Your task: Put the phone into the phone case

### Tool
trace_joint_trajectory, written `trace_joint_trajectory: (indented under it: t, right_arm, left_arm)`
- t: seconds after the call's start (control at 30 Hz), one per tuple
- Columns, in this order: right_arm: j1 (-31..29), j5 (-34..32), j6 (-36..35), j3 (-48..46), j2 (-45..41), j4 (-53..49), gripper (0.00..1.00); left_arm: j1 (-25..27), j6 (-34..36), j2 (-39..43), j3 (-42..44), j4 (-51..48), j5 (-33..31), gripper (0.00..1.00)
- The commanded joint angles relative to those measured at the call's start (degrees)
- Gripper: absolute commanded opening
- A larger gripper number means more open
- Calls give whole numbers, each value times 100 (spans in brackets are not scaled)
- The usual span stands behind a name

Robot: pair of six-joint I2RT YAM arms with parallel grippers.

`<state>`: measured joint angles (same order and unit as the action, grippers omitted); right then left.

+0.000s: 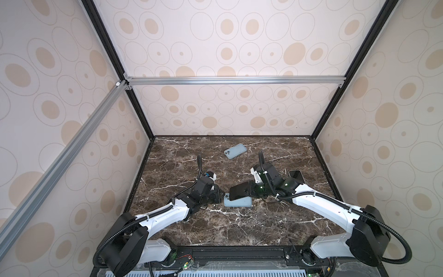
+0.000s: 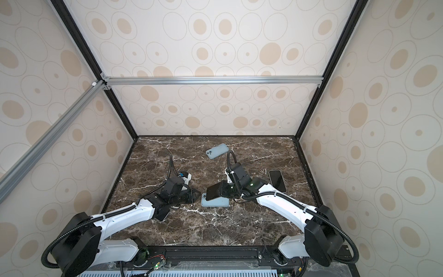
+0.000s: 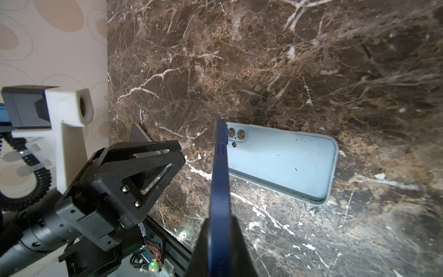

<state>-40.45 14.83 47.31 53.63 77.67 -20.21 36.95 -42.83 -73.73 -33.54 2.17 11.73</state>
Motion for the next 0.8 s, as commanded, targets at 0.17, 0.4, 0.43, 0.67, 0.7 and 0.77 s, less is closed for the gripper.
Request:
trace_joint_trajectory:
  t: [0.17,0.4,0.43,0.67,0.7,0.77]
  right_arm:
    - [11,231,182,-8,320,500,0]
    - [15,354,253,-56,442,614,0]
    - [12,363,262,-88,435,634,0]
    - [11,432,336,-293,381,693,0]
    - [12,449,342,-331,370,718,0]
    - [15,431,353,-398,360,737,0]
  left_arm:
    - [-77,-145,-257,62,373,100,35]
    - [-221,-376,-441,271,750,223,37]
    - [-238,-399,-475,285,807,262,37]
    - [-249,-559,-784,317,1050,573,36]
    - [-244,-584,-805,335,1083,604,36]
    - [-243,-612,-854,348,1150,658,35]
